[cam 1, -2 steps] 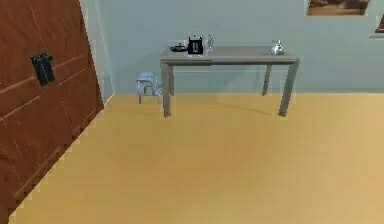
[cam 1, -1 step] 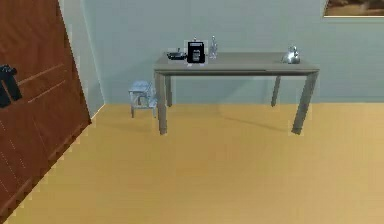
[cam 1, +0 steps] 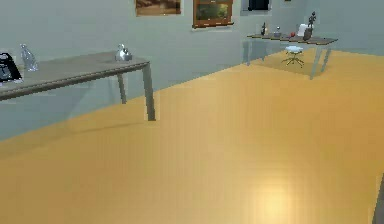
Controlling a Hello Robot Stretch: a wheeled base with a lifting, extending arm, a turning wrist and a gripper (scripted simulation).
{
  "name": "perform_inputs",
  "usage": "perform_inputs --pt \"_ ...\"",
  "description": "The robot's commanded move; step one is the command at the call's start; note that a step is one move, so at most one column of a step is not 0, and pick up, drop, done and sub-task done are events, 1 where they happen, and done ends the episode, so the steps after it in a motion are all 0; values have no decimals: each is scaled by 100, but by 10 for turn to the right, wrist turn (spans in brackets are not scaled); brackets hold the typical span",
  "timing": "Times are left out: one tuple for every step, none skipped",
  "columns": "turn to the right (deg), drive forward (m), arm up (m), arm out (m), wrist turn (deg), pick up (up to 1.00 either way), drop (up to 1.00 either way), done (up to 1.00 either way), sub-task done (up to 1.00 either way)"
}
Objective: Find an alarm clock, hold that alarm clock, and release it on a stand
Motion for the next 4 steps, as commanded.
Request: perform_inputs --pt "0 35 0 0 0 0 0 0 0" --pt "420 0 0 0 0 0 0 0 0" --pt "0 100 0 0 0 0 0 0 0" --pt "0 100 0 0 0 0 0 0 0"
